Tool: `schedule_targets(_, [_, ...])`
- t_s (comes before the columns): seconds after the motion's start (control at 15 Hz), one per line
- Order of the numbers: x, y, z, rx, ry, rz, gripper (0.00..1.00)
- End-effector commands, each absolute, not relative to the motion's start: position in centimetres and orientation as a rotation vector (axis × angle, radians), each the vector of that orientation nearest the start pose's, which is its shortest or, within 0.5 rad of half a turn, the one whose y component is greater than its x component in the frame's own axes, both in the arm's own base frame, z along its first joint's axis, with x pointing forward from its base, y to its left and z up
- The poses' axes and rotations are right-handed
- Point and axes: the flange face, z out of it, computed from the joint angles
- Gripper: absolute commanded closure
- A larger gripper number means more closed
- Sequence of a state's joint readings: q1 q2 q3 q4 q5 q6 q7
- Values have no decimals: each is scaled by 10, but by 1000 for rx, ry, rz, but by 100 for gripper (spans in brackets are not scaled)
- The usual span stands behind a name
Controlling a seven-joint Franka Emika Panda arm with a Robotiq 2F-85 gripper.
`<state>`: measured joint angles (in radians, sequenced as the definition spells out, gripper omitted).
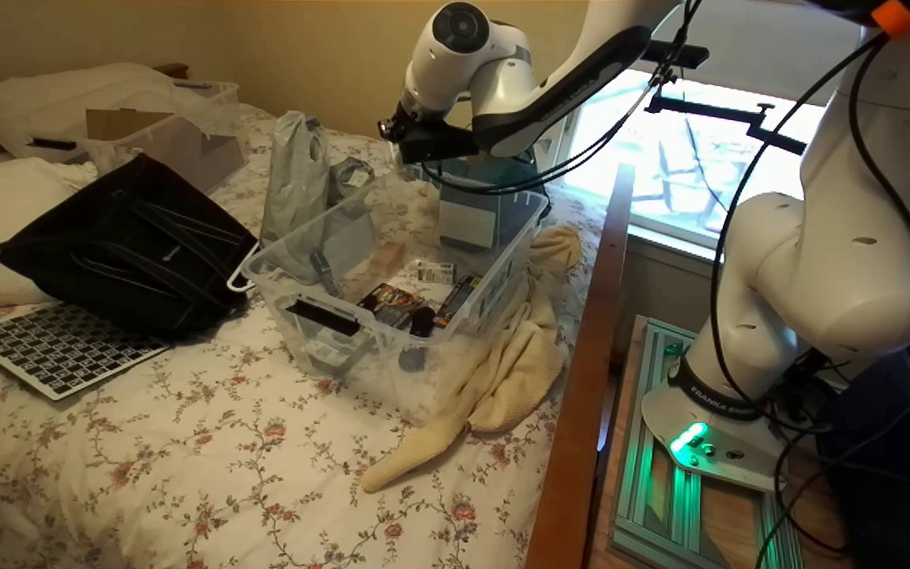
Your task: Take an item out of the plastic container
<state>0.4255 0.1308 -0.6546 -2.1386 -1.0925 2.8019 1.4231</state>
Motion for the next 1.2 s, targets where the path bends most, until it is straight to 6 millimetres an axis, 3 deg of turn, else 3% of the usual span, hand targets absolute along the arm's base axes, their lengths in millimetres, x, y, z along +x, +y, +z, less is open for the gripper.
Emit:
schedule_targets(0.0, [591,-78,411,-3030,911,-1362,100])
schedule_targets(0.27, [614,-68,416,-3026,734,-1388,100])
schedule_targets(0.6, [644,-48,392,-2969,538,-1329,100])
schedule_targets(0.67, [627,-52,401,-2987,599,-1332,99])
schedule_targets(0.87, [638,-46,386,-2988,554,-1306,99])
schedule_targets(1.13, [641,-48,388,-2986,554,-1316,99])
